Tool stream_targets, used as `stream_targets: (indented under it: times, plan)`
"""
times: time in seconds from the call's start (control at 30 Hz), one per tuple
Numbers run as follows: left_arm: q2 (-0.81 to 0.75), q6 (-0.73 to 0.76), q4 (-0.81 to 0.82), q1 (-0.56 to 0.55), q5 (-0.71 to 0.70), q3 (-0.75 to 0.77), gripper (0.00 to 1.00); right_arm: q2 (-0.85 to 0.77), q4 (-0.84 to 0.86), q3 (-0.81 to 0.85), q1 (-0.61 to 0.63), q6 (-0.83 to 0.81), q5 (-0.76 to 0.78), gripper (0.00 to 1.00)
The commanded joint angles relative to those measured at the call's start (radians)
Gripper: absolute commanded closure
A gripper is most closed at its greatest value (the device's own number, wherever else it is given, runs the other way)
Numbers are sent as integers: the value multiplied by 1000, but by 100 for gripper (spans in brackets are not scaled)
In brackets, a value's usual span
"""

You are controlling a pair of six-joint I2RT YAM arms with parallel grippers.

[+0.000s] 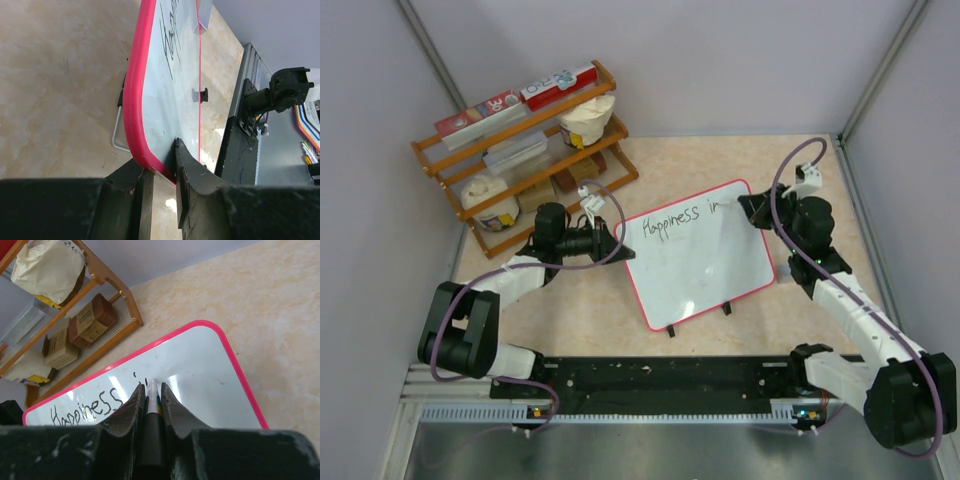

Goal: Write a sentence on the whiteboard

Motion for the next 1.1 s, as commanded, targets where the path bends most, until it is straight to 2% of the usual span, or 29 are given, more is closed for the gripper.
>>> stream_targets:
  times: [0.0, 0.73, 1.07]
  plan:
    - [1, 149, -30, -25, -41, -19, 100, -19, -48, 9, -9, -28, 37, 100]
    - [-5, 149, -30, -25, -42, -21, 100, -94, -66, -49, -7, -29, 22, 100]
    - [-10, 152, -33, -25, -42, -24, 100, -234, -101, 15, -9, -20, 2, 100]
